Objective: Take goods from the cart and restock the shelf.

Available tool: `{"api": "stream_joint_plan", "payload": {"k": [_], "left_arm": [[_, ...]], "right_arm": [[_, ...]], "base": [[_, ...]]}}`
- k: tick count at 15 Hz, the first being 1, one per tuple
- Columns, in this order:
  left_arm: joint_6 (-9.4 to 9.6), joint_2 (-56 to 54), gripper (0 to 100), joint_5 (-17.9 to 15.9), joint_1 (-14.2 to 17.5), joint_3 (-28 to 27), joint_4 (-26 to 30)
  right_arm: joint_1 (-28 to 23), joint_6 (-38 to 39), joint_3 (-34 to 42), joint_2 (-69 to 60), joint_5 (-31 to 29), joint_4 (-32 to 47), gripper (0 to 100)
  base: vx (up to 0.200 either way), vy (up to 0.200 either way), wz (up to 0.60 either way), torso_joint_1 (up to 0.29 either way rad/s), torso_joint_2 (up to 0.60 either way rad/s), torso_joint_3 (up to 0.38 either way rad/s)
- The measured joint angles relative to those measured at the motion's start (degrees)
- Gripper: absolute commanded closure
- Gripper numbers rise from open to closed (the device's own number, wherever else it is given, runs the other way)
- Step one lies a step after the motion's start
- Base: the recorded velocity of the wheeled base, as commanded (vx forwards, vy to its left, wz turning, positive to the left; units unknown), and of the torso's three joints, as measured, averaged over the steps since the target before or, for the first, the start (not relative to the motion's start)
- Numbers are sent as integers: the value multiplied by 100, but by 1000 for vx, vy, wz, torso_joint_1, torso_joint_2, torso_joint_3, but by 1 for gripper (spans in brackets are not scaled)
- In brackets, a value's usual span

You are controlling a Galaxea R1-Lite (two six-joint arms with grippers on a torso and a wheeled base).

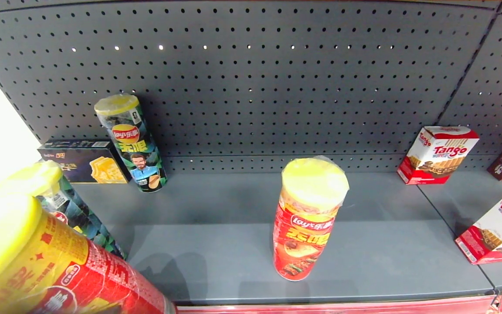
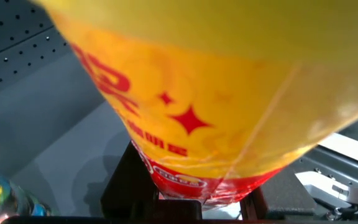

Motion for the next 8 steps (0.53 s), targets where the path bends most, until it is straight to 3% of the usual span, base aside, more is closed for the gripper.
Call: {"api": "stream_joint_plan", "payload": {"k": [4,8], "left_arm": [[63,813,100,28,-1,-646,-29],[668,1891,100,20,-22,-1510,-29]], "right_arm": [[0,0,0,-4,-2,0,0],[0,0,0,-4,0,0,0]], "base": [[0,0,0,0,0,0],[0,0,0,0,0,0]]}}
